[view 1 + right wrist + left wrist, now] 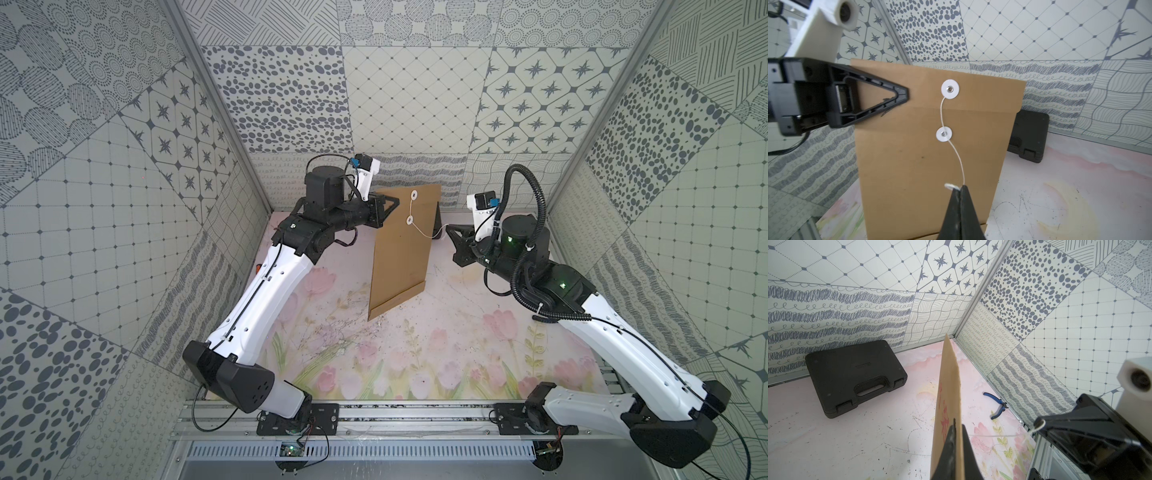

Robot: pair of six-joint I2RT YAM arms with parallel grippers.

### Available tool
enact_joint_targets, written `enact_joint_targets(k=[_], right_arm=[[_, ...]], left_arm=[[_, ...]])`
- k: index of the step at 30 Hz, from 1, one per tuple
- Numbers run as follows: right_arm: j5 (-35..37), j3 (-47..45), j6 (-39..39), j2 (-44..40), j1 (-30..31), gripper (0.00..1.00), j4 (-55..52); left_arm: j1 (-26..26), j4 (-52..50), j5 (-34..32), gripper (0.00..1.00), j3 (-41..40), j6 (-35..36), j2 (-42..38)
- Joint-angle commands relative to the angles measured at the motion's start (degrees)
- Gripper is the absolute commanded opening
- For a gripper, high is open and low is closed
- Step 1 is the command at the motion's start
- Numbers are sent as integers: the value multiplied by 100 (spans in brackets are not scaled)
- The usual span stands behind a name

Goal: Close the mouth of the file bag
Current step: Adjust the file bag.

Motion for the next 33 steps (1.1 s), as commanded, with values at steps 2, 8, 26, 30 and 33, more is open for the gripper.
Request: enact_joint_targets(k=[2, 8, 26, 30, 33], right_arm=[[-645, -96, 538, -168, 237, 0, 480], [-896, -138, 740, -138, 607, 0, 715], [-937, -699, 856, -80, 811, 0, 999], [-848, -788, 801, -122, 699, 0, 982], [-817, -822, 755, -146, 595, 0, 940]], left_arm=[[96, 1234, 298, 0, -114, -676, 62], [146, 1741, 563, 0, -88, -1014, 189], [166, 2397, 1672, 0, 308, -1846, 209], [155, 2449, 1886, 0, 336, -1945, 151], [137, 2432, 2033, 0, 336, -1940, 90]])
